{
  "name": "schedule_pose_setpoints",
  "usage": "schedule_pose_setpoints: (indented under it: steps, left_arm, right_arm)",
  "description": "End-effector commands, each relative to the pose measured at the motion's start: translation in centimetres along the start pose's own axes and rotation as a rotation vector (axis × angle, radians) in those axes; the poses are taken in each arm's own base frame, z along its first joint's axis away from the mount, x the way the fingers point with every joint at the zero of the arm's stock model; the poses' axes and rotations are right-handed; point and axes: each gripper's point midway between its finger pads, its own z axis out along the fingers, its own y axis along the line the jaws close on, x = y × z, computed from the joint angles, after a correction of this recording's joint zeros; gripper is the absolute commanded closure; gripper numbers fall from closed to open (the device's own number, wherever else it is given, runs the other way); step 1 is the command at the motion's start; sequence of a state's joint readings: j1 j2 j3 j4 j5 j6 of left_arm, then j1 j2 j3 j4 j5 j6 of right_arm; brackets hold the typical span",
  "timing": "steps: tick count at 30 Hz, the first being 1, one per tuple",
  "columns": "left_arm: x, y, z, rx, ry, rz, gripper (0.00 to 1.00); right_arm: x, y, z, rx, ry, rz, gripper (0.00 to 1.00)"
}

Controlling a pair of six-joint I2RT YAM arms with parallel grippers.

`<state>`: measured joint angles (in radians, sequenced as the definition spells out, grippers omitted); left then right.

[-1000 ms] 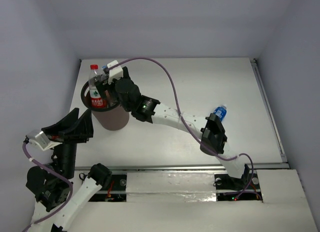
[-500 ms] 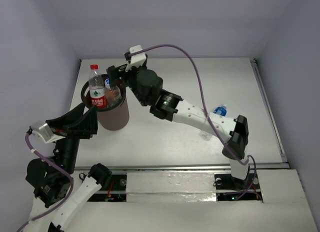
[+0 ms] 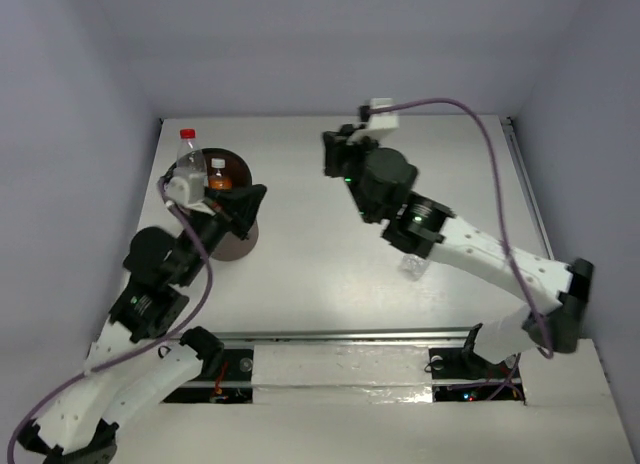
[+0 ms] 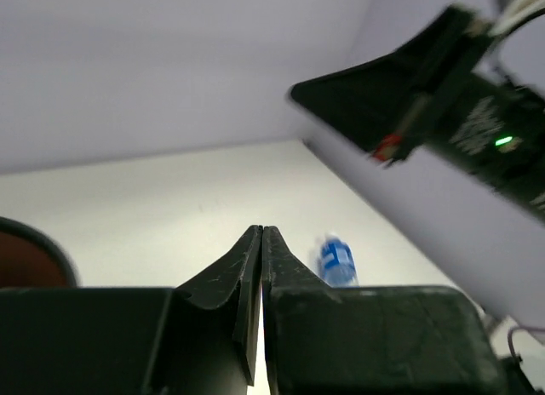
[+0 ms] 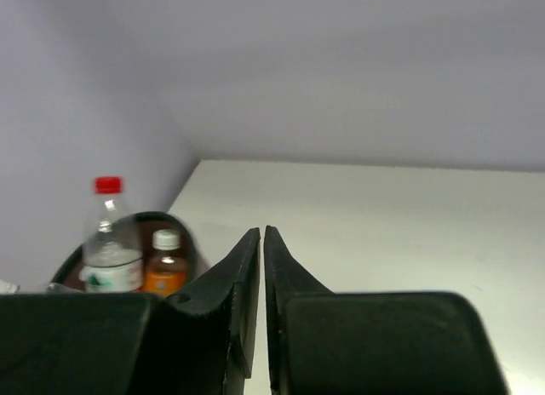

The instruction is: Put the plastic bottles in the bin

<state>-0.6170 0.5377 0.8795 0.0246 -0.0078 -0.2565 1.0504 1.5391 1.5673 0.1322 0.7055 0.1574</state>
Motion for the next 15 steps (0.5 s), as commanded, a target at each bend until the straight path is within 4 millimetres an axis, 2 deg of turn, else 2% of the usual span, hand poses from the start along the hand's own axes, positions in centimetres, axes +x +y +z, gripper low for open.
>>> schedule_pose_setpoints:
  steps: [1,2,3,4,5,6,7,8,9,10,11,12,13,14,15]
  left_arm:
    - [0.4,-3.6,2.6,0.169,0.035,-0.06,1.0]
    - [2.6,-3.7,4.4,0.169,0.102,-0.068,1.0]
    - [3.7,-5.0,5.0,0.199,0.136,-0.077,1.0]
    - [3.8,-5.2,6.0,0.179,0.134,-0.058,1.0]
    - [6.5,-5.2,7.9,0.152,0.206,-0.042,1.0]
    - [8.0,-6.4,8.4,0.171,0.25,-0.04,1.0]
    - [8.3,-7.2,9.4,0.176,0.268,-0.043,0.97]
    - [11.6,-7.7,10.8,0.165,0.344,-0.032,0.93]
    - [12.6,-8.2,11.5,0.144,0.353,-0.017,0.81]
    - [14.1,-9.9,11.9,0.159,0.377,-0.004,0.71]
    - [16.6,-11.0,13.5,0.162,0.429,0.027,0.63]
    - [18.0,-11.6,14.2,0.169,0.459,0.046,0.54]
    - [19.8,-12.1,14.9,0.175,0.507,0.068,0.51]
    - [22.2,-13.2,16.8,0.182,0.55,0.086,0.49]
    - [23.6,-13.5,17.6,0.193,0.577,0.096,0.44]
  right_arm:
    - [-5.0,-7.3,-3.7,0.135,-0.098,0.196,0.9]
    - [-5.2,-9.0,-4.8,0.171,-0.109,0.212,0.9]
    - [-5.1,-10.9,-7.0,0.193,-0.116,0.234,0.9]
    - [-5.2,-12.3,-7.9,0.226,-0.125,0.247,0.89]
    - [-5.2,-13.3,-9.0,0.249,-0.129,0.26,0.88]
    - [-6.0,-15.1,-10.9,0.288,-0.146,0.28,0.87]
    - [-4.9,-16.3,-11.5,0.321,-0.138,0.294,0.86]
    - [-4.5,-17.4,-12.5,0.357,-0.134,0.296,0.86]
    - [-3.8,-18.3,-13.3,0.381,-0.115,0.302,0.86]
    - [-3.9,-19.4,-14.8,0.393,-0.126,0.324,0.86]
    - [-3.7,-20.5,-15.7,0.415,-0.125,0.321,0.83]
    - [-3.9,-20.9,-16.4,0.41,-0.134,0.346,0.79]
    - [-5.1,-21.7,-18.0,0.395,-0.168,0.388,0.74]
    - [-4.6,-22.1,-18.7,0.392,-0.16,0.387,0.58]
    - [-5.0,-22.5,-19.5,0.382,-0.17,0.4,0.49]
